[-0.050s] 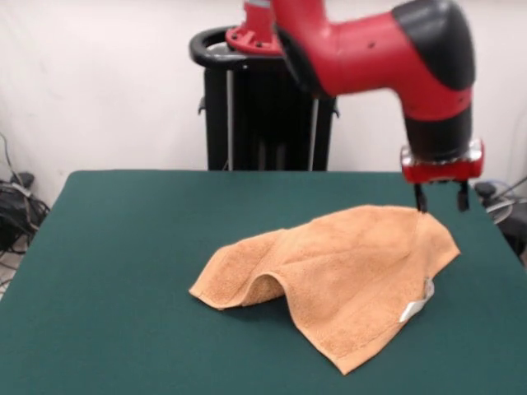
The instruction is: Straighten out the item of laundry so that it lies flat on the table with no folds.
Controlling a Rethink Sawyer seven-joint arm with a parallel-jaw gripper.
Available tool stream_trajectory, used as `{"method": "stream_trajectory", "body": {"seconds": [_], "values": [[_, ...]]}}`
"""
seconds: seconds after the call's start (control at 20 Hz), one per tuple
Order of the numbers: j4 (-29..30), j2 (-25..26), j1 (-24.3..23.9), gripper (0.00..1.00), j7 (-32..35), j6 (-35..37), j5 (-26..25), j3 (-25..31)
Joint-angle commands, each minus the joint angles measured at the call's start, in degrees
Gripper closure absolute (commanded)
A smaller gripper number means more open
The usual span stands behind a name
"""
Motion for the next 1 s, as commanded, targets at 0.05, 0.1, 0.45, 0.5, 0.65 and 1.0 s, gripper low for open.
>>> {"method": "stream_trajectory", "body": {"seconds": [0.05, 0.1, 0.45, 0.5, 0.65, 1.0], "values": [[-4.68, -8.21, 3.38, 0.0, 18.13, 12.93, 3.26, -11.4], [-4.82, -8.54, 3.24, 0.0, 18.06, 12.82, 3.29, -11.67], [-14.61, -0.94, 11.43, 0.0, 23.09, 7.05, -0.28, -27.42], [-15.65, 0.46, 12.68, 0.0, 23.83, 6.7, -0.45, -29.7], [-17.04, 4.1, 16.0, 0.0, 25.5, 4.58, -0.68, -35.71], [-18.29, 8.35, 17.05, 0.0, 25.34, -0.12, 0.76, -40.24]]}}
